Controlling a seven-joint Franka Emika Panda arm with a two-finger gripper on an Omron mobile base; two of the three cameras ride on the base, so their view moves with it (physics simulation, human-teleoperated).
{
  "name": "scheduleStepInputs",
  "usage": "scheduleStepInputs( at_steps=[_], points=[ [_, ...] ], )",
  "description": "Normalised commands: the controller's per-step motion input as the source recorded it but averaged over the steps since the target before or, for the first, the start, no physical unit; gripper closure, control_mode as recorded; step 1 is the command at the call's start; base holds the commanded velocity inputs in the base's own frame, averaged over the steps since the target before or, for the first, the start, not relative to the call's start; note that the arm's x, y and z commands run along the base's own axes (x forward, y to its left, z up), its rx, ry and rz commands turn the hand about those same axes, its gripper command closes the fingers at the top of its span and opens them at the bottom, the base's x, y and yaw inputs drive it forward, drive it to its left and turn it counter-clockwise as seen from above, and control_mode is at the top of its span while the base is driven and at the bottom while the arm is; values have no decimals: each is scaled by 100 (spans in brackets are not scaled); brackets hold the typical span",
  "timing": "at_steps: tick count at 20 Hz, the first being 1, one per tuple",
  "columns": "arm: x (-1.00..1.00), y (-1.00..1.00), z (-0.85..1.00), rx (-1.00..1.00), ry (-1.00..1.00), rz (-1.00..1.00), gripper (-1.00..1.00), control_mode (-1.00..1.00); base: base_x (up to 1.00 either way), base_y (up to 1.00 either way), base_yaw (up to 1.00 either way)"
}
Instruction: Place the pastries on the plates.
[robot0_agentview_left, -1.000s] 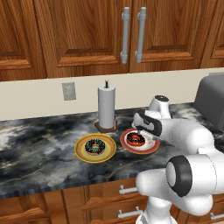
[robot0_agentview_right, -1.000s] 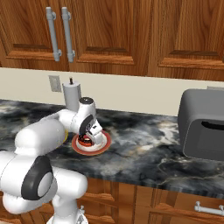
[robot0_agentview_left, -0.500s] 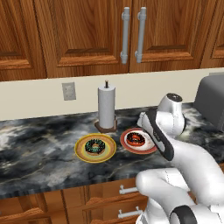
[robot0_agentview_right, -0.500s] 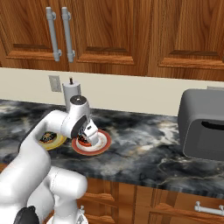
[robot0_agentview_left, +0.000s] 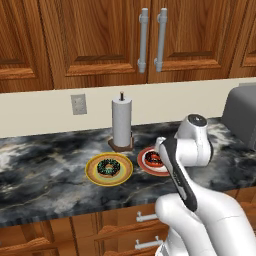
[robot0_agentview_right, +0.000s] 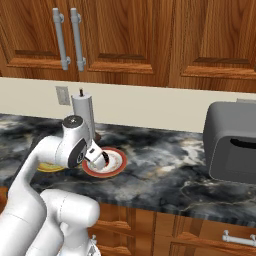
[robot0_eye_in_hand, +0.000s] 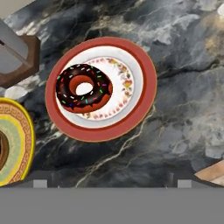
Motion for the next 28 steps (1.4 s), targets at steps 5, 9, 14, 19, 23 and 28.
scheduleStepInputs(
  at_steps=[5, 9, 14, 19, 23, 28],
  points=[
    [0, 20, 5, -7, 9, 11, -100, -100, 0, 0, 0],
    [-9, 35, 8, -5, 5, 26, -100, -100, 0, 0, 0],
    [-30, 33, 1, 0, 0, 35, -100, -100, 0, 0, 0],
    [-38, 42, 8, -1, -5, 28, -100, -100, 0, 0, 0],
    [-49, 6, 35, -4, -1, 0, -100, -100, 0, 0, 0],
    [-35, 0, 23, -6, 0, -9, -100, -100, 0, 0, 0]
  ],
)
